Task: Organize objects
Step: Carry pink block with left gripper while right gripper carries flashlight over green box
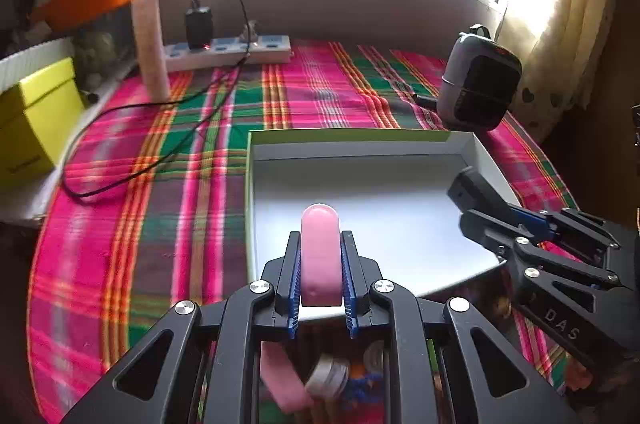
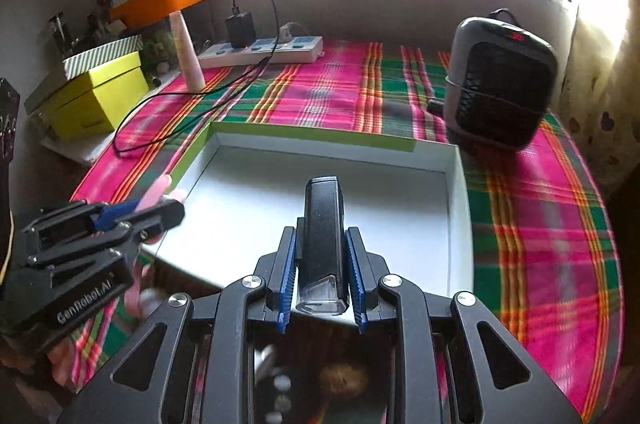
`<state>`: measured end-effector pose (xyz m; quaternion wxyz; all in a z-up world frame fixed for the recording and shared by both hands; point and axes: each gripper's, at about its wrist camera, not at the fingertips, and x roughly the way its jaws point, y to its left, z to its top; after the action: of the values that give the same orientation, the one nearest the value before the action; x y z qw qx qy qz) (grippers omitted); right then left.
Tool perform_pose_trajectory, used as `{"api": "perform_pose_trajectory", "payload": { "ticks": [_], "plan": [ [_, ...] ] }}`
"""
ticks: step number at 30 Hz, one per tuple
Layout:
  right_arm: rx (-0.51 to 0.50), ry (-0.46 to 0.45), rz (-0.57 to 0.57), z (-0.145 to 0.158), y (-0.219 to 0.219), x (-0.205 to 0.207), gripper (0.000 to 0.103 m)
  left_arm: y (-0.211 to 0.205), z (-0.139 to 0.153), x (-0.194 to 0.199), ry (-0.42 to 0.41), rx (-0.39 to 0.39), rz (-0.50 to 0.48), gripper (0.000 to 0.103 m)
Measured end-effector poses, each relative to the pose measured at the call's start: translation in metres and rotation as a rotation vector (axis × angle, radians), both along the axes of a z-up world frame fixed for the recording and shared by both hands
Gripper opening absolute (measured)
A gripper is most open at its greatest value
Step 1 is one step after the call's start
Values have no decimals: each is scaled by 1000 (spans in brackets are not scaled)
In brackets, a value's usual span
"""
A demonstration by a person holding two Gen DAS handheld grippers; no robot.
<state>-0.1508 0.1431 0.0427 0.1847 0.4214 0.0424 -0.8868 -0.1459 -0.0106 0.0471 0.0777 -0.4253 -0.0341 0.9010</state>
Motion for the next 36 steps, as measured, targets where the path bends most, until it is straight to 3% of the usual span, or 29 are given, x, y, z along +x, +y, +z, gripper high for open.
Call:
{"api": "perform_pose_trajectory", "payload": {
  "ticks": [15,36],
  "plan": [
    [42,-83,-8,-22,-17,-54,25,6,-17,-56,-58,-47,-13,16],
    [71,-102,-19,-33,-21,-72,25,7,-30,-76,-93,-79,-12,16]
  ]
}}
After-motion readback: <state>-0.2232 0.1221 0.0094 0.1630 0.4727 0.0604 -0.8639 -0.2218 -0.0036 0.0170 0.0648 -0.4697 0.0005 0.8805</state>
